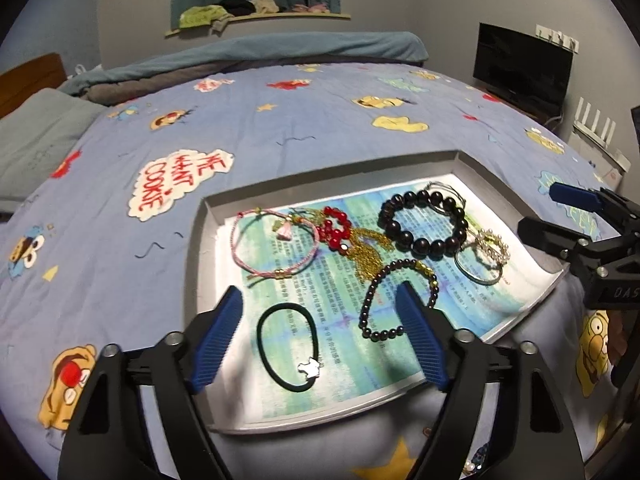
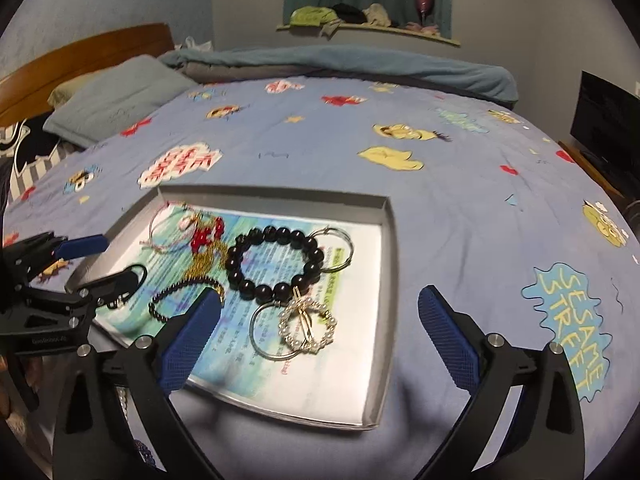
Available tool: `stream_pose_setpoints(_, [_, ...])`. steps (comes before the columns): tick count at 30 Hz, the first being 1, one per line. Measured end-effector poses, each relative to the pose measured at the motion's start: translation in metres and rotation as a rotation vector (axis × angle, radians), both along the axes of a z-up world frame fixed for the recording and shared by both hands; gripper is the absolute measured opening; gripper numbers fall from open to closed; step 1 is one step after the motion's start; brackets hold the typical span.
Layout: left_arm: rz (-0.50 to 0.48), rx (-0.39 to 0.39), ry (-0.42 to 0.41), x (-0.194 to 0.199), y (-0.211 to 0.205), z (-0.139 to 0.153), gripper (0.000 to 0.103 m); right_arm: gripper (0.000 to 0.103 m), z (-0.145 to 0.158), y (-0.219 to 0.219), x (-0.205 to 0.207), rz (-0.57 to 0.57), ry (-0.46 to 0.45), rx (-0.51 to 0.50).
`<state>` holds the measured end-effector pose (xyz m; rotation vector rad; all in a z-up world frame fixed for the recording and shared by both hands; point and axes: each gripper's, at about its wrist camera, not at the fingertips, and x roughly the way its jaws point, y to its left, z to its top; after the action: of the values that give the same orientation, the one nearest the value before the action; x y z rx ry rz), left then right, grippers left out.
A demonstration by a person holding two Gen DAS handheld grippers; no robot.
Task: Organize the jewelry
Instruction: 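Move both open tools back from the tray to the remaining jewelry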
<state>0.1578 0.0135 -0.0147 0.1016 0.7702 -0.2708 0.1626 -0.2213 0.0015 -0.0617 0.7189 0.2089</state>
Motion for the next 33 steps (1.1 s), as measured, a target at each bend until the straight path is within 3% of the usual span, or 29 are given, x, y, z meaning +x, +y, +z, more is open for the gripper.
stream_pose_setpoints(7, [0.056,0.003,-0.020,-0.005,0.008,0.012,0.090,0.097,0.013,-0.010,-0.007,-0.075,-0.054,0.007])
stream_pose_setpoints(14, [0.097,0.002,-0.052,-0.019,0.014,0.030,0.092,0.097,0.032,-0.020,-0.024,-0.172,-0.135,0.008])
stream_pose_setpoints(21, [0.117,0.000,-0.052,-0.044,0.022,0.058,0.093,0.097,0.049,-0.029,-0.057,-0.172,-0.221,0.011])
stream_pose_setpoints(25, [0.106,0.041,-0.073,-0.070,0.024,0.070,0.093,0.097,0.058,-0.034,-0.073,-0.148,-0.185,-0.002])
stream_pose_setpoints(33, [0.090,0.024,-0.062,-0.112,0.031,0.071,0.093,0.098,0.054,-0.028,-0.112,-0.069,-0.116,0.011])
